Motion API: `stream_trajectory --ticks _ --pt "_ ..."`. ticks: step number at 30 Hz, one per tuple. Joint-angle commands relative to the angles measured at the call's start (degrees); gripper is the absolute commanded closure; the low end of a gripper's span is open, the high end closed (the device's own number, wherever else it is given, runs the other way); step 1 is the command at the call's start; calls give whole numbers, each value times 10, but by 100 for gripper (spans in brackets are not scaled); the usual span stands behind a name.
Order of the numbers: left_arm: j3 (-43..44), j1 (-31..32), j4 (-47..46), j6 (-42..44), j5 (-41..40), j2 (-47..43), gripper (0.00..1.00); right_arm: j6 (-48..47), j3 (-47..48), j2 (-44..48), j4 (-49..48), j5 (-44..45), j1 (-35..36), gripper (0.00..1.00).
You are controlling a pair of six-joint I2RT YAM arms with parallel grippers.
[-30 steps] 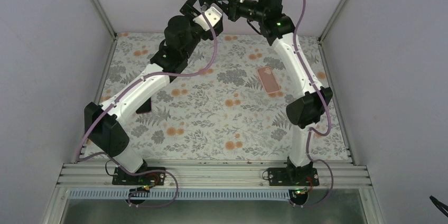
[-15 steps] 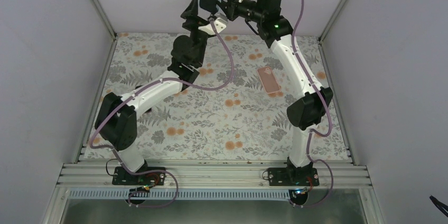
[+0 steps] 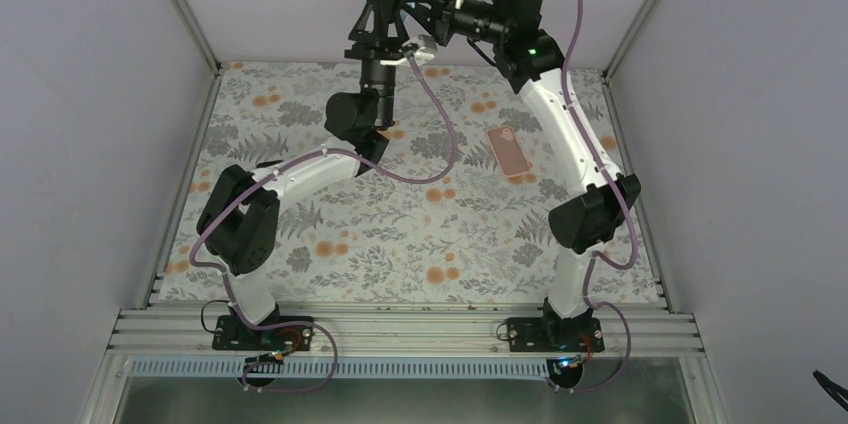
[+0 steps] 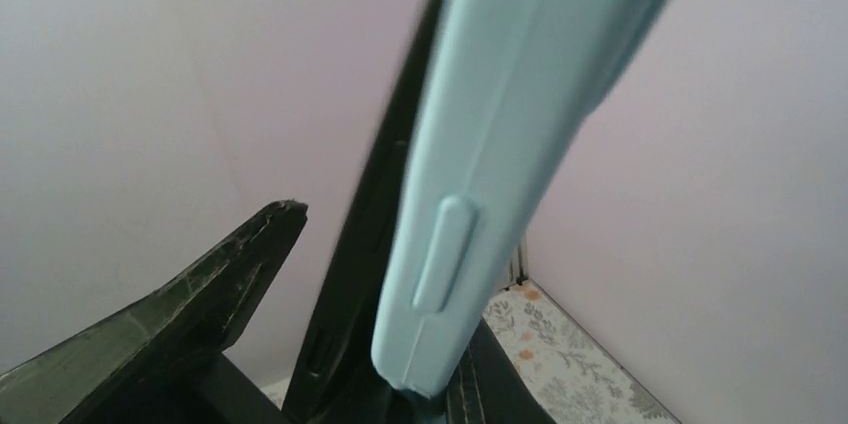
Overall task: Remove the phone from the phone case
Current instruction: Remove the phone case from the phone, then place the phone case at the center of the board, then place the phone at the center of the board.
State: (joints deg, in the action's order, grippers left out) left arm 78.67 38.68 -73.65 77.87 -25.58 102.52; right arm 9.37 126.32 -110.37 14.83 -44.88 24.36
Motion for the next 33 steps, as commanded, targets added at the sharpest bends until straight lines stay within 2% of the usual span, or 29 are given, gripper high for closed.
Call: stream_trajectory --ticks 1,4,7,11,14,18,23,28,33 --pt "30 -36 -121 13 -62 -28 67 -80 -26 16 168 -171 3 97" --pt "23 -32 -61 -30 -64 -46 78 -115 -23 20 206 -167 3 97" --pt "11 -27 -43 -48 -62 -60 89 -122 -48 37 208 -150 -2 97" --pt "-13 -19 -3 -81 -62 -96 98 -132 -85 62 191 -65 -20 97" --pt "-30 -18 84 -118 -66 -134 98 -162 -103 73 190 26 -49 97" --pt "-57 -19 194 -142 -63 -187 98 -216 -109 78 201 194 -73 97" --pt "-118 -21 355 -172 -55 -258 98 -290 -81 56 262 341 -104 97" --pt "-241 -20 405 -162 -52 -331 98 -321 -139 78 283 364 -168 97" --pt "-376 -20 384 -79 -48 -380 98 -358 -237 115 300 331 -231 97"
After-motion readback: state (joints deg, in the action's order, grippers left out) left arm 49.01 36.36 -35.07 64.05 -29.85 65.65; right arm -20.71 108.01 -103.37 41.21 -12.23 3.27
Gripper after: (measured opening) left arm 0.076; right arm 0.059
